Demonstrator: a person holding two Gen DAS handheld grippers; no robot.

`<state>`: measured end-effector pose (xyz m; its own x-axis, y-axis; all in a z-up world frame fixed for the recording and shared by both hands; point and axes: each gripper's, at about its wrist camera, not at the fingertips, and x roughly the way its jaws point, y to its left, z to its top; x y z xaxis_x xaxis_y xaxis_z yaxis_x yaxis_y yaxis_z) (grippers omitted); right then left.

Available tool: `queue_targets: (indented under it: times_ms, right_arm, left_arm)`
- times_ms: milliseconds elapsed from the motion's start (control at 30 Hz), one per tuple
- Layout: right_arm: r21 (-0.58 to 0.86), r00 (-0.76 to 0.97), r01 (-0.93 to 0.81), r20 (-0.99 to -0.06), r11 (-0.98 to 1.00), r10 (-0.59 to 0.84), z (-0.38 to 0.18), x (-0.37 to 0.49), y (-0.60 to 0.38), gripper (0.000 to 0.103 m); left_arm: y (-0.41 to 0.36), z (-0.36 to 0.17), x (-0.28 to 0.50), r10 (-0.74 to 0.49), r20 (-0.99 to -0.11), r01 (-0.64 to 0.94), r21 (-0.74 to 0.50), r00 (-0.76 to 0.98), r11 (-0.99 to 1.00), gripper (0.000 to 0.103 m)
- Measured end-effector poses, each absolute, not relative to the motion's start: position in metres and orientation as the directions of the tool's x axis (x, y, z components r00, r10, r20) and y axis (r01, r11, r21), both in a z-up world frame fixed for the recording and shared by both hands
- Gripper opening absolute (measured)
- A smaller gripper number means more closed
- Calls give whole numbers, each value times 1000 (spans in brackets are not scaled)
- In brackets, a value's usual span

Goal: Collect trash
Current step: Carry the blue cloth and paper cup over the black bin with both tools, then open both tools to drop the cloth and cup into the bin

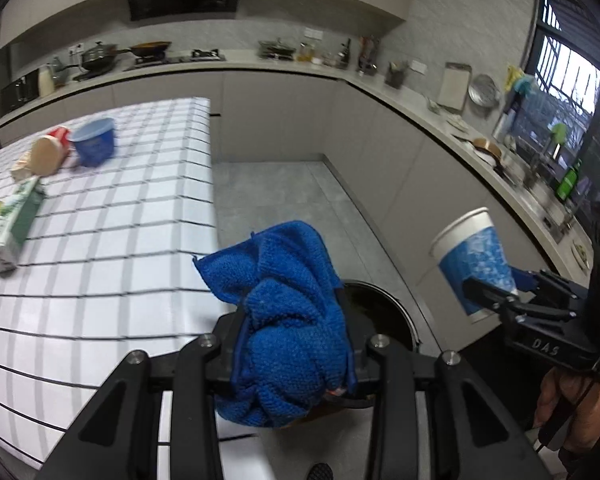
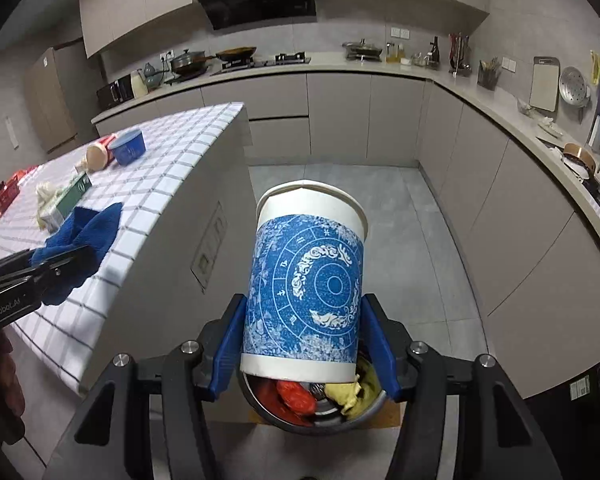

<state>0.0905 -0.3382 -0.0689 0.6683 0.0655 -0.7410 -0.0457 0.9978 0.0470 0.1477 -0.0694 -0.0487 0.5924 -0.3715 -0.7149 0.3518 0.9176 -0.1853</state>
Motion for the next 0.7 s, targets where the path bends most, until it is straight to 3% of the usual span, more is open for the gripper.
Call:
queue_targets:
  times_ms: [700]
  right_arm:
    - [27,480,-286,-861,958,167,-184,99,-406,59]
  left_arm:
    - [-157,-160,139,-315,-857,338,-179,407,924,37]
